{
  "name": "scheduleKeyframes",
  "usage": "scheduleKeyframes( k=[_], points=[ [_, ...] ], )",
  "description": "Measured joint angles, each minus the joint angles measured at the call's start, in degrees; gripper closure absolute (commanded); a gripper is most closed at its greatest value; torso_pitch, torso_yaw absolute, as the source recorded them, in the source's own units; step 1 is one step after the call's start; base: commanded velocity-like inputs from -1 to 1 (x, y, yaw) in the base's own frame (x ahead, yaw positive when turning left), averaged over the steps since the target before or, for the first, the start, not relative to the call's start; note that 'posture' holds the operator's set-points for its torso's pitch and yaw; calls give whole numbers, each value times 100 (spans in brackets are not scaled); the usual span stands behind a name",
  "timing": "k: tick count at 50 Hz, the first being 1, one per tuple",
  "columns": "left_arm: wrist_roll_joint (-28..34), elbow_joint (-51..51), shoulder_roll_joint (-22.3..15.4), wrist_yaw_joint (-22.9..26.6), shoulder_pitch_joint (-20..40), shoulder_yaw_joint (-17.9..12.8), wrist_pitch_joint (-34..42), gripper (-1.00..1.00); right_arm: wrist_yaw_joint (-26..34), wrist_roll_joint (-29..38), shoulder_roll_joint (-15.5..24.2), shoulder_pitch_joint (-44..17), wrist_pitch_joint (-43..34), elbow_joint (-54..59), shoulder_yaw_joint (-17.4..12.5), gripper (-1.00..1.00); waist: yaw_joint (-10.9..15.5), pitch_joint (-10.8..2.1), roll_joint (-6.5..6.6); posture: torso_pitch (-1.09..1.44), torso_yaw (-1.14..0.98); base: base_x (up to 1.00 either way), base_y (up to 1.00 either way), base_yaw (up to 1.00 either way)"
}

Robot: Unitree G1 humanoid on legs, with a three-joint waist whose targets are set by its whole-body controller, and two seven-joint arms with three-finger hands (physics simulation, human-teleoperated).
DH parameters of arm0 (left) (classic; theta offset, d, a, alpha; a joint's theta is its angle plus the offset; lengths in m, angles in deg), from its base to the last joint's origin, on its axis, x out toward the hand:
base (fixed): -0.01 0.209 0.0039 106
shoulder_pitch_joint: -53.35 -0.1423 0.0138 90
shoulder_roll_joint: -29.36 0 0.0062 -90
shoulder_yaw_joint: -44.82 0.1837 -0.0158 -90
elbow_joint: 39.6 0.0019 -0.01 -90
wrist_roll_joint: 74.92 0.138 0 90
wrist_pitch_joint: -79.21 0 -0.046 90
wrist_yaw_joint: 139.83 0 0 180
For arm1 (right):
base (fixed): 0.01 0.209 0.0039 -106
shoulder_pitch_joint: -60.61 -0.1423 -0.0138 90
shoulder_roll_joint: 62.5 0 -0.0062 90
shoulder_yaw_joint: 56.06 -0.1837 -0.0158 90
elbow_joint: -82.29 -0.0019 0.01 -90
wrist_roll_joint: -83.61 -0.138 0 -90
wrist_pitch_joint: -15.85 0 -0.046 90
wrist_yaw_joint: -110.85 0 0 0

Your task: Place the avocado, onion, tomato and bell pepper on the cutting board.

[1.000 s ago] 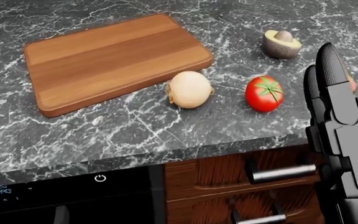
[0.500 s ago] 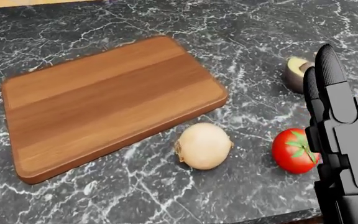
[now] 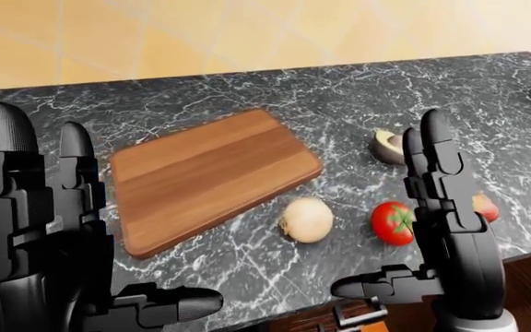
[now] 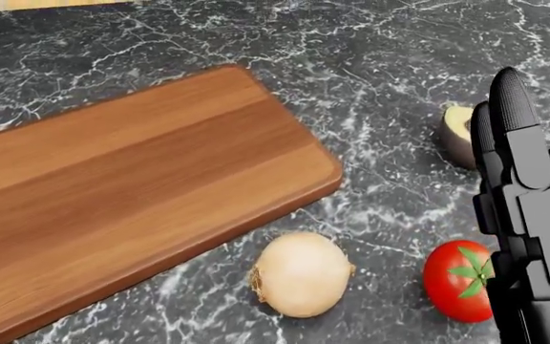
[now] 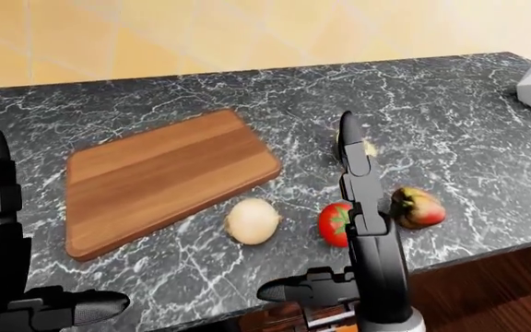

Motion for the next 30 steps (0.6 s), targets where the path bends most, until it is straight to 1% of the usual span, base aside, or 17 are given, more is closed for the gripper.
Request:
scheduleKeyframes(
  k=[8, 10, 12, 15, 18, 23, 24, 26, 28, 30],
  points=[
    [11, -22, 23, 18, 6, -17, -6, -100, -2, 1, -8, -28, -26, -8, 5, -100, 22, 28, -39, 0, 0, 0, 0, 0],
    [13, -21, 32, 27, -1, -20, -11, -100, 2, 1, -18, -96, -128, -70, -34, -100, 33, 33, -52, 0, 0, 0, 0, 0],
    [16, -18, 38, 35, -6, -15, -15, -100, -19, 60, -47, -266, -334, -137, -143, -100, 44, 35, -66, 0, 0, 0, 0, 0],
    [21, -15, 43, 47, -14, -10, -18, -100, -38, 71, -59, -567, -886, -376, -529, -100, 84, 28, -85, 0, 0, 0, 0, 0],
    [33, -25, 46, 41, -20, -1, -24, -100, 86, -39, 24, -757, -1295, -577, -882, -100, 97, 13, -100, 0, 0, 0, 0, 0],
    [34, -26, 29, 37, 3, 6, -21, -100, 352, 20, 152, -1078, -1603, -557, -1133, -100, 94, 9, -104, 0, 0, 0, 0, 0],
    [28, -26, 25, 33, 2, 1, -19, -100, 429, 28, 215, -1209, -1684, -542, -1228, -100, 90, 11, -102, 0, 0, 0, 0, 0],
    [23, -21, 12, 21, 5, 6, -11, -100, 607, 13, 382, -1555, -1889, -532, -1546, -100, 93, 9, -101, 0, 0, 0, 0, 0],
    [29, -21, 7, 9, 0, 26, -7, -100, 773, -48, 640, -1952, -2179, -548, -1908, -100, 91, 6, -100, 0, 0, 0, 0, 0],
    [27, -24, 2, 6, 6, 26, 1, -100, 891, -159, 922, -2261, -2500, -590, -2204, -100, 90, -2, -103, 0, 0, 0, 0, 0]
  ],
)
